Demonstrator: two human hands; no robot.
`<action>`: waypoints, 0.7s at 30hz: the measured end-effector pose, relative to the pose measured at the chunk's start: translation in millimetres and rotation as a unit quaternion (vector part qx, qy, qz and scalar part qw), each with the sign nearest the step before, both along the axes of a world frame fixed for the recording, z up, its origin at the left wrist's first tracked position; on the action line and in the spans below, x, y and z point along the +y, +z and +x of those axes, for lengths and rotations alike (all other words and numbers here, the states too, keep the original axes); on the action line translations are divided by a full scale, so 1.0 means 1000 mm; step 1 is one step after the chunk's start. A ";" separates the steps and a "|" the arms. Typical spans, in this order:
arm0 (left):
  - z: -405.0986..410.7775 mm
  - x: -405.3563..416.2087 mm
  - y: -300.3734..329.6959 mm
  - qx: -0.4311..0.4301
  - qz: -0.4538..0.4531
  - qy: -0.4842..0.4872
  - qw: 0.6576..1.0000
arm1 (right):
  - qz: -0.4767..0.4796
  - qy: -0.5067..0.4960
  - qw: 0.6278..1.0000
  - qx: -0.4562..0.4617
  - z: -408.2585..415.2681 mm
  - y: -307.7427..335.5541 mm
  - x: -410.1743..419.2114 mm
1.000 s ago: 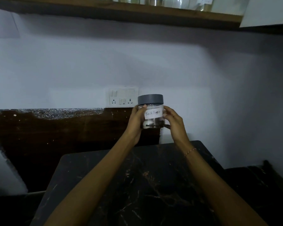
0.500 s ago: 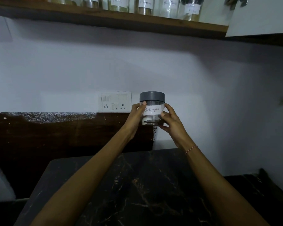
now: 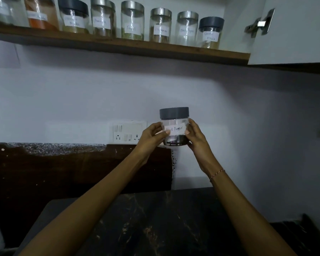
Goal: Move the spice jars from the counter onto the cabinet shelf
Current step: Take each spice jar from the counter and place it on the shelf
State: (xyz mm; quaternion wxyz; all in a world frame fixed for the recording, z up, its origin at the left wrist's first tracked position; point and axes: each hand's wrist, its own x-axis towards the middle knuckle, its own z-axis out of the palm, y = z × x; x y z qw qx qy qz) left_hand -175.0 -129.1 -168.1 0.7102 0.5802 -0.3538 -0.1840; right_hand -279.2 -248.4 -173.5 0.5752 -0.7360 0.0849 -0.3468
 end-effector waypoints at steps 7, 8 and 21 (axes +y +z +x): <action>-0.006 -0.029 0.070 -0.126 -0.036 0.085 0.988 | -0.112 -0.092 0.988 -0.058 0.008 0.064 -0.019; -0.009 -0.033 0.082 -0.137 -0.049 0.098 0.985 | -0.130 -0.088 0.985 -0.073 0.007 0.077 -0.020; -0.010 -0.126 0.240 -0.156 -0.131 0.086 0.975 | -0.233 -0.178 0.938 -0.184 0.007 0.234 -0.093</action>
